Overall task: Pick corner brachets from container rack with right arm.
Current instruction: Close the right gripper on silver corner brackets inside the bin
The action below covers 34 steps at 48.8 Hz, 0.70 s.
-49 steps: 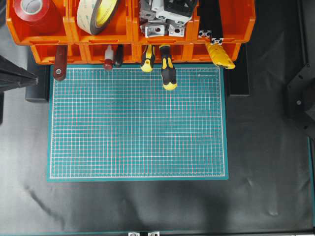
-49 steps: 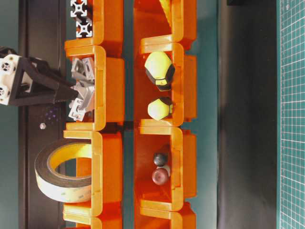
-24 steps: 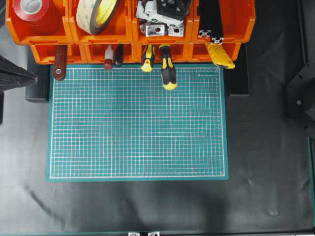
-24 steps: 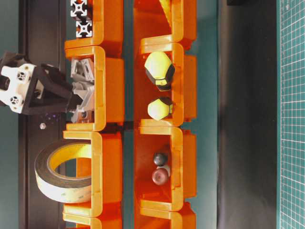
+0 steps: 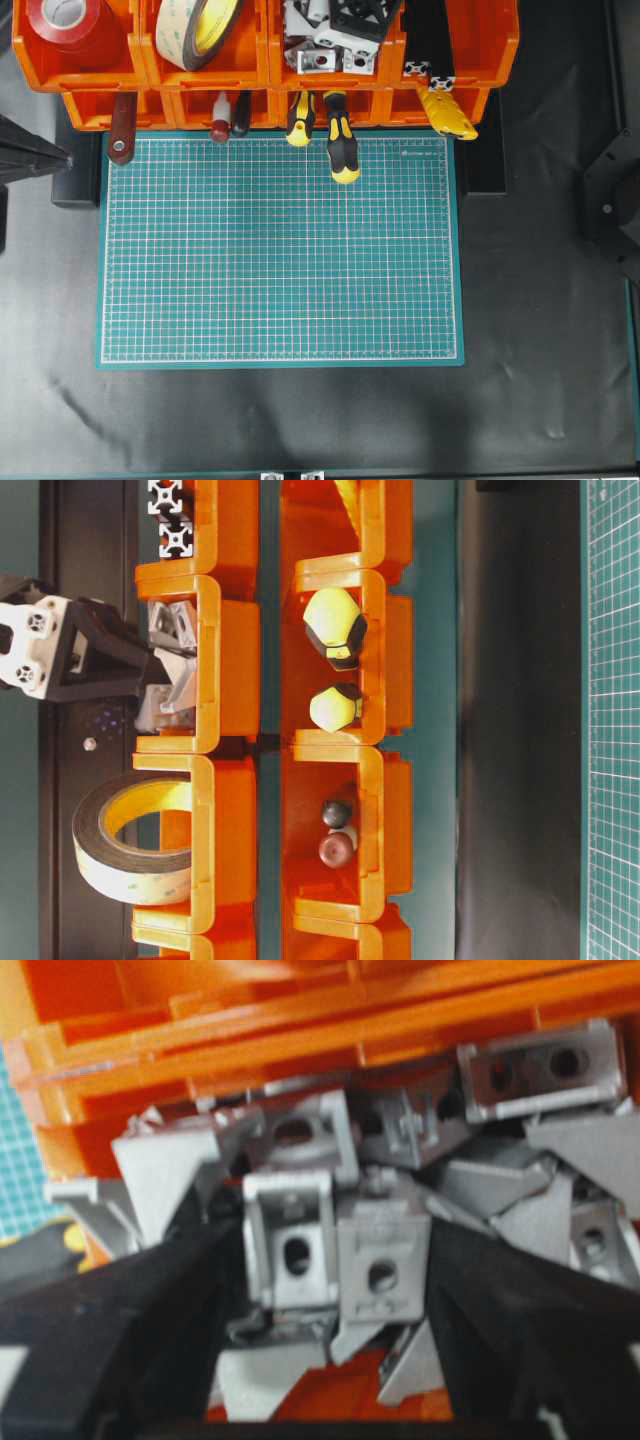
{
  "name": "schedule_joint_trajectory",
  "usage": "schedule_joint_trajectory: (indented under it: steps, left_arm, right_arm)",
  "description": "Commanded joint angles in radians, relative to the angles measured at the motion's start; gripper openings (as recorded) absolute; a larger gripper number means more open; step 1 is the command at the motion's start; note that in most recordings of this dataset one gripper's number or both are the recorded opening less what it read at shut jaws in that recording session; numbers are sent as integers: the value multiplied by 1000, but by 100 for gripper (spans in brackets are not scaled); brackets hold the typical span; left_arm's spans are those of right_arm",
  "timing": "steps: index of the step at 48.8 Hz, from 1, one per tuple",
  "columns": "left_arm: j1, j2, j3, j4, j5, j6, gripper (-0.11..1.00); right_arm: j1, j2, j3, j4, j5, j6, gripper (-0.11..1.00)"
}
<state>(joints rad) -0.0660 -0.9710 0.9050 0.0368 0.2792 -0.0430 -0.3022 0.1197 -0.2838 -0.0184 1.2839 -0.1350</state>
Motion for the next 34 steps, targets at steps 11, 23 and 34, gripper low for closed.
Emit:
schedule_joint_trajectory:
  steps: [11, 23, 34]
  left_arm:
    - [0, 3, -17, 2, -5, -3, 0]
    - [-2, -3, -18, 2, -5, -3, 0]
    - [2, -5, -17, 2, -5, -2, 0]
  right_arm:
    - [11, -38, -34, -2, 2, -2, 52]
    - [14, -48, -84, -3, -15, -2, 52]
    - [31, -63, -175, -14, 15, -3, 52]
